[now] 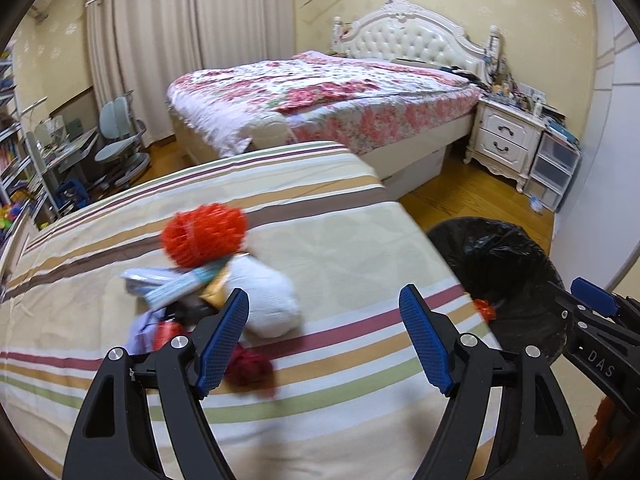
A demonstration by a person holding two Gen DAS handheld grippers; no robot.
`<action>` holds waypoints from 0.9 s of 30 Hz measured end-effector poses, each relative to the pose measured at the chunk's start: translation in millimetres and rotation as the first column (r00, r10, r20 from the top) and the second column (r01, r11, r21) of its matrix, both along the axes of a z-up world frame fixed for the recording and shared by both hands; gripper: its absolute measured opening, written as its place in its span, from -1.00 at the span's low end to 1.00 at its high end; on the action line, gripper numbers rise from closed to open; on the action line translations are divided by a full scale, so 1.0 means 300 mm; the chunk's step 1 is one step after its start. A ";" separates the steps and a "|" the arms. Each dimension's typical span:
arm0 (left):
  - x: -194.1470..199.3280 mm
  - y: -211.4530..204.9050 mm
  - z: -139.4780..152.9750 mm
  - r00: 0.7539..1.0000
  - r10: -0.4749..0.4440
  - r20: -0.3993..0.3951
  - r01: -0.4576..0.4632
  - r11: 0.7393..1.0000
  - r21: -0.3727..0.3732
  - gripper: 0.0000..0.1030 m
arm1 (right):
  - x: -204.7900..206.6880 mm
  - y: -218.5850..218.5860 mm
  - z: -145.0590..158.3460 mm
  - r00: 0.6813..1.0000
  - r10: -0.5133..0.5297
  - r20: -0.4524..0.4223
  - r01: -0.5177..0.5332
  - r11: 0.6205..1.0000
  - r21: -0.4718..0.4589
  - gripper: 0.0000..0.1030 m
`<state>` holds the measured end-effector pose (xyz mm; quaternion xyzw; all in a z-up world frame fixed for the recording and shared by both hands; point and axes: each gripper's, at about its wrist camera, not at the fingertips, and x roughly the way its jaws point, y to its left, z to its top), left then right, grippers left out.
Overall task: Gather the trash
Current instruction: 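Move the left tool to the light blue cloth and close on it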
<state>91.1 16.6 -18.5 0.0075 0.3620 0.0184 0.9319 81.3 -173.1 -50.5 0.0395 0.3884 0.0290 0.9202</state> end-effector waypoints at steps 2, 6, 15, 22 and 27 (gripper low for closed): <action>-0.017 0.052 -0.002 1.000 0.029 -0.006 -0.029 1.000 -0.005 0.46 | 0.000 0.042 0.005 1.000 0.024 0.002 -0.024 1.000 -0.002 0.10; -0.054 0.148 -0.019 0.996 0.089 -0.021 -0.089 0.996 0.000 0.46 | -0.002 0.129 0.006 0.997 0.075 -0.003 -0.075 0.997 -0.004 0.12; -0.109 0.374 -0.046 0.977 0.211 -0.040 -0.212 0.977 -0.016 0.42 | -0.012 0.278 -0.002 0.986 0.168 -0.020 -0.168 0.986 -0.019 0.13; -0.120 0.436 -0.082 0.975 0.214 -0.068 -0.217 0.975 -0.040 0.30 | -0.016 0.329 -0.008 0.980 0.195 -0.031 -0.196 0.980 -0.031 0.13; -0.113 0.456 -0.080 0.977 0.199 -0.076 -0.204 0.977 -0.062 0.11 | -0.023 0.343 -0.012 0.978 0.204 -0.036 -0.206 0.978 -0.035 0.13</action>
